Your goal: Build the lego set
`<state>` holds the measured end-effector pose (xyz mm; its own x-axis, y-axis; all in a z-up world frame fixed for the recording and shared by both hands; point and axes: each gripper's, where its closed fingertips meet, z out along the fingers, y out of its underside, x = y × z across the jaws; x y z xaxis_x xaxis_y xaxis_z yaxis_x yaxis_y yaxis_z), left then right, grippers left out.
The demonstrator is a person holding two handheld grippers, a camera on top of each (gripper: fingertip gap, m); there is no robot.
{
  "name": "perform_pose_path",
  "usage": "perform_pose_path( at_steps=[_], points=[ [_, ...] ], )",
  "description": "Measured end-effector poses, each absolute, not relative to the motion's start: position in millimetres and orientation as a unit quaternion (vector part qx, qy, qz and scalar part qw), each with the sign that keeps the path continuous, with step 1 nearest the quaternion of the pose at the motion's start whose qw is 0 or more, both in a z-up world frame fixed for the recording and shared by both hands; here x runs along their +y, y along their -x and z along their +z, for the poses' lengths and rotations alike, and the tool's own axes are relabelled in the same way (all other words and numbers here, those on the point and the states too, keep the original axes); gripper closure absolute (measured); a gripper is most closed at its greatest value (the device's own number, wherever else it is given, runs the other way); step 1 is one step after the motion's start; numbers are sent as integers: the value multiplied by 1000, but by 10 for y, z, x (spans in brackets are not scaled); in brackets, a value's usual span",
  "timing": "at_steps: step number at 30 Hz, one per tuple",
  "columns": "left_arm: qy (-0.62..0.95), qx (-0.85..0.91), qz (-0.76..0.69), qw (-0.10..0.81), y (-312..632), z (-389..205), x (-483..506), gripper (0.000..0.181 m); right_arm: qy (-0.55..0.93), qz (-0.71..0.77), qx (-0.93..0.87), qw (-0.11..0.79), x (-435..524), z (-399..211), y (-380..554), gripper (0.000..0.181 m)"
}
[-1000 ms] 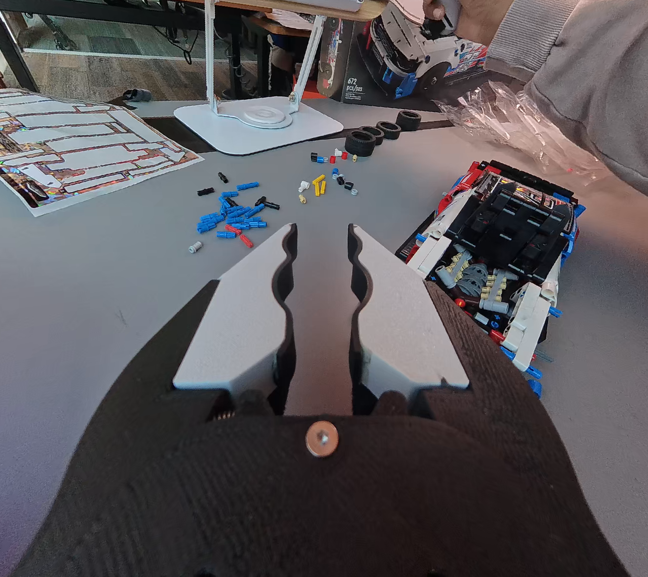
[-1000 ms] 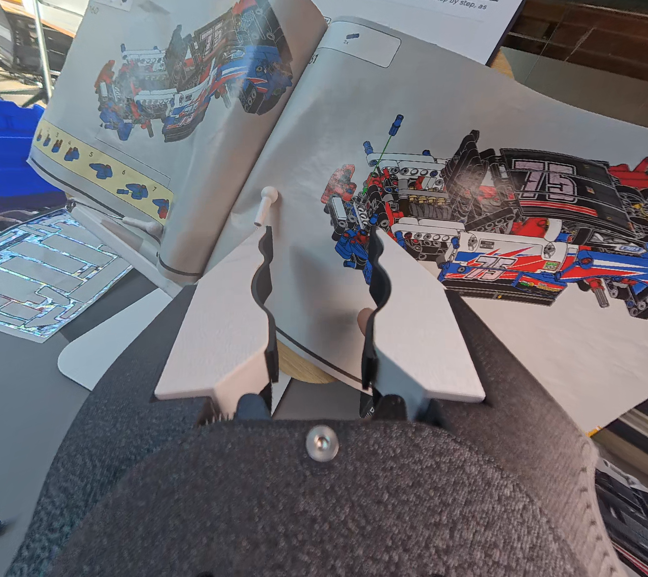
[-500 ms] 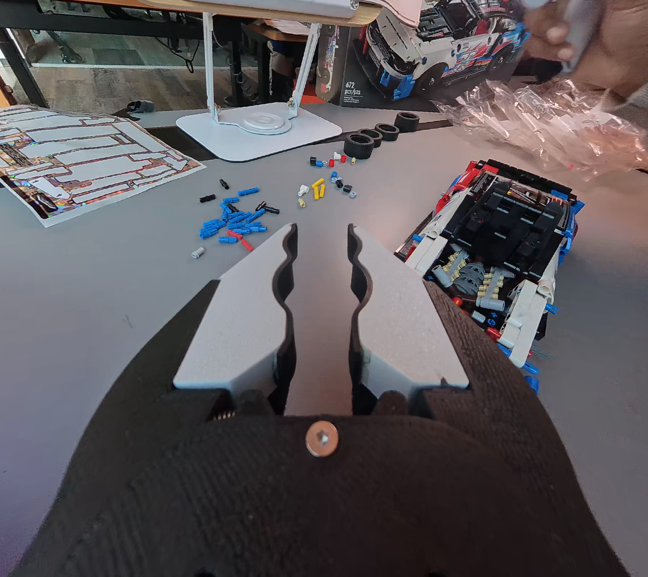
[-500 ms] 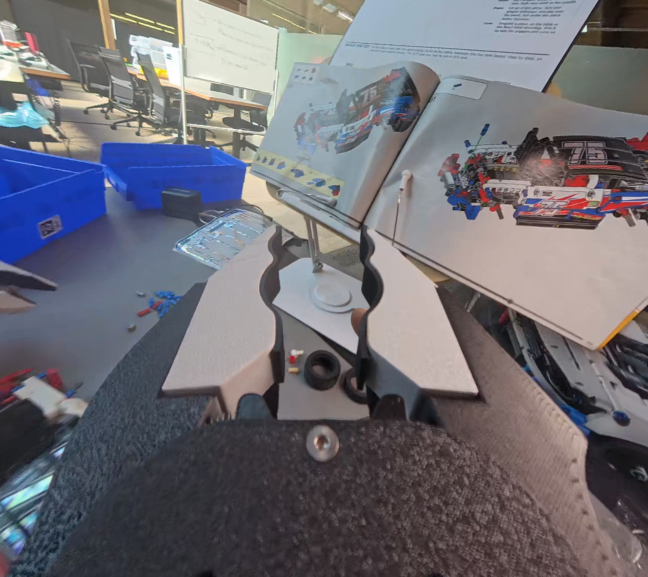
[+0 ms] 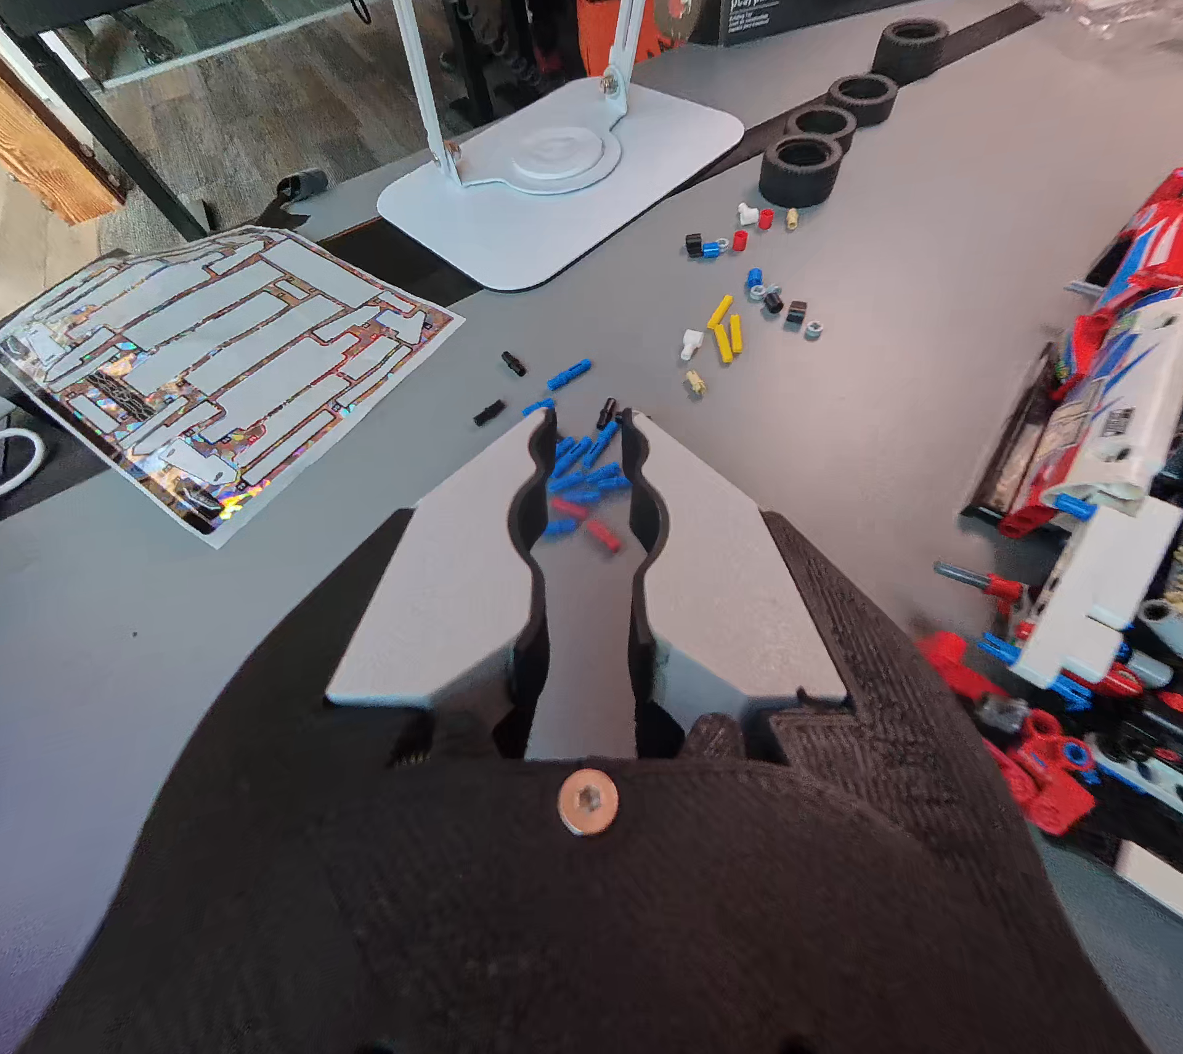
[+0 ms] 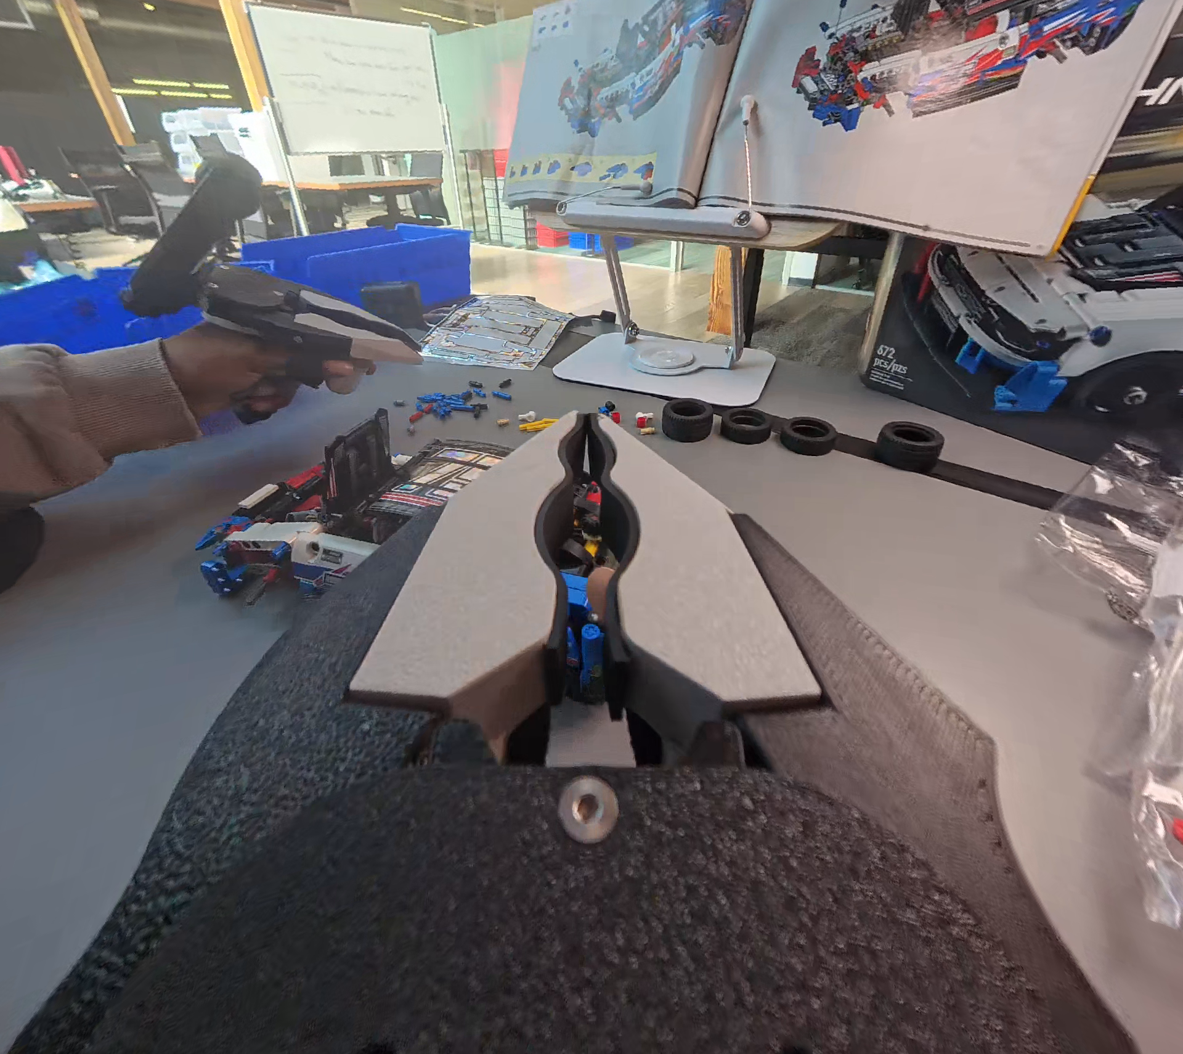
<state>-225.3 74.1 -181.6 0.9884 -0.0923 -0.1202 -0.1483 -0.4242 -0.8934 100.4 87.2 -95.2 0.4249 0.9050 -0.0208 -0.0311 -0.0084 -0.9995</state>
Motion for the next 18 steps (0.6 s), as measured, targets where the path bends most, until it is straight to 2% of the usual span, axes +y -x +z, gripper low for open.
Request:
perform_pose_path(
  at_steps=[7,18],
  points=[
    [903,146,20,404,2467,-2209,1132,165,605,406,-349,589,945,-1004,-1092,179],
    [926,177,-5,335,2481,-2404,1268,166,607,383,-378,585,930,-1116,-1073,179]
  ],
)
